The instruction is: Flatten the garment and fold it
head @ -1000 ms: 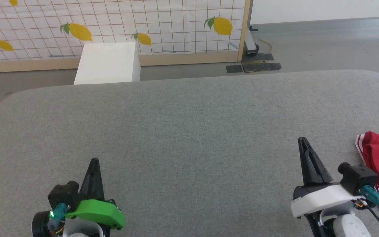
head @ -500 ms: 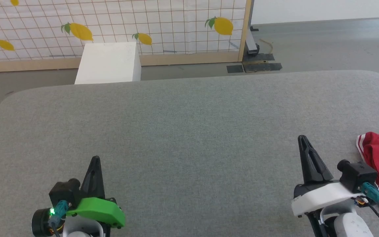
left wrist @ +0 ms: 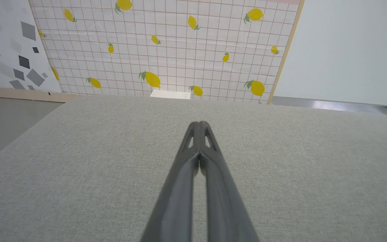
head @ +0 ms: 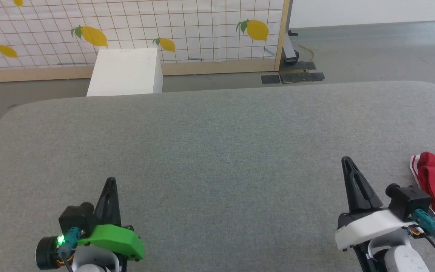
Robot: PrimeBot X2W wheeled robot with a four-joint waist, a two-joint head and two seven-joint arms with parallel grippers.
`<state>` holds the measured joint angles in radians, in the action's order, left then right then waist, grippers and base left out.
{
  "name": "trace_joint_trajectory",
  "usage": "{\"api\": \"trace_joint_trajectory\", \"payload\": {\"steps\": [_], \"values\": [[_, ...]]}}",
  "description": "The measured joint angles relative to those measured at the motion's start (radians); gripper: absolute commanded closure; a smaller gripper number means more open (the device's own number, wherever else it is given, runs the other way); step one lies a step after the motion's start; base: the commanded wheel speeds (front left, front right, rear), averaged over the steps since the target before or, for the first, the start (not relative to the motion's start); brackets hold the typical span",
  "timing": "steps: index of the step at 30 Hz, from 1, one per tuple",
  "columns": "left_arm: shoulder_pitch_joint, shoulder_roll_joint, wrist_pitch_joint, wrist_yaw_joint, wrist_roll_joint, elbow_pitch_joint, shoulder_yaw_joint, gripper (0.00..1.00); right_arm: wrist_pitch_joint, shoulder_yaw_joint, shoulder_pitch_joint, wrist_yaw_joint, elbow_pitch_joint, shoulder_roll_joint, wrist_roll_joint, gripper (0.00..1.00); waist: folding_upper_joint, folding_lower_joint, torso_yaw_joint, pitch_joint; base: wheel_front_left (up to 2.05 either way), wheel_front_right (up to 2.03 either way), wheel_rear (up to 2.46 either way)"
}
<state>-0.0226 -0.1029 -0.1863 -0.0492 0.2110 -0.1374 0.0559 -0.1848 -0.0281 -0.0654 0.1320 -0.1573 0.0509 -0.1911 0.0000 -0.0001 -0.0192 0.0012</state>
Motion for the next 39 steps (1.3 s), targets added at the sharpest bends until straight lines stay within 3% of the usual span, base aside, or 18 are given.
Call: {"api": "trace_joint_trajectory", "payload": {"steps": [39], "values": [[0.002,0.017,0.08,0.018,-0.078,0.056,-0.021,1.0,0.078,0.011,0.023,0.0,0.065,0.0,0.076,1.0,0.0,0.0001,0.008,-0.001,0.0,0.0,0.0]]}}
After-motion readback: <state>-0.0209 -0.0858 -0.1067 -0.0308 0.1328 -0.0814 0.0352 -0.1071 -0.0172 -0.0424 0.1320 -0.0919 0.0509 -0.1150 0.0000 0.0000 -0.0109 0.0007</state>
